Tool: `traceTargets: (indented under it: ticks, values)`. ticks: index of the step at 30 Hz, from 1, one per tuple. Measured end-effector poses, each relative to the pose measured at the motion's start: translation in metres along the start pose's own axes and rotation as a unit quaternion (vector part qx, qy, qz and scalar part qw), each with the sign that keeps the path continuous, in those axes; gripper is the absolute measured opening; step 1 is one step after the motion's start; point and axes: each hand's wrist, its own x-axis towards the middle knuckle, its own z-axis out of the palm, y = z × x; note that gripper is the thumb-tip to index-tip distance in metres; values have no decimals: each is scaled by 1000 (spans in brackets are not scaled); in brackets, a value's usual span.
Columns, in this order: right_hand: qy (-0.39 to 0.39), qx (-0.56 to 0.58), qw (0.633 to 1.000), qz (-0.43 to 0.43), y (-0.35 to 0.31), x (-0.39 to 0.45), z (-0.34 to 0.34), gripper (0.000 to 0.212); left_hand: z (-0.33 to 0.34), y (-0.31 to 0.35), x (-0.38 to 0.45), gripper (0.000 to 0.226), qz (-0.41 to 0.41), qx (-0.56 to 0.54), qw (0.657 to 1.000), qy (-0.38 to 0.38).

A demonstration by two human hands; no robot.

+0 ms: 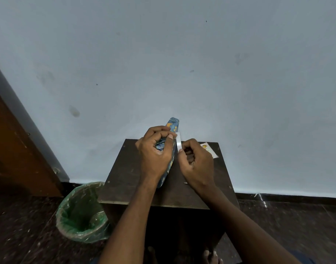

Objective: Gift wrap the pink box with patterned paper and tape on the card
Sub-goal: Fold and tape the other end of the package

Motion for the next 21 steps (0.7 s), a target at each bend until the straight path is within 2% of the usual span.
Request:
traceTargets:
  ticks: [3, 5, 7, 9, 11, 13, 18, 21]
  values:
    - [13, 111, 991, 79, -2, 4, -1, 11, -1, 2, -1, 17, 5, 9, 1000, -14]
    - [22, 196, 968, 153, -3, 7, -2, 18, -1, 4, -1, 18, 13, 11, 1000, -21]
    - [21, 230, 951, 205, -4, 8, -4, 20, 0, 3, 0, 17, 17, 6, 1000, -24]
    - [26, 173, 969, 172, -3, 9, -4, 24, 0, 2, 0, 18, 17, 6, 999, -28]
    - [29, 53, 996, 68, 3, 11, -7, 38, 0, 1, 1, 18, 15, 9, 999, -37]
    - [10, -38, 999, -8, 12, 14, -6, 45, -1, -1, 1, 16, 17, 10, 999, -49]
    - [51, -88, 994, -36, 18, 16, -5, 18, -1, -4, 1, 21, 13, 14, 998, -56]
    - [64, -100, 990, -71, 20, 16, -9, 18, -2, -4, 1, 19, 4, 10, 999, -50]
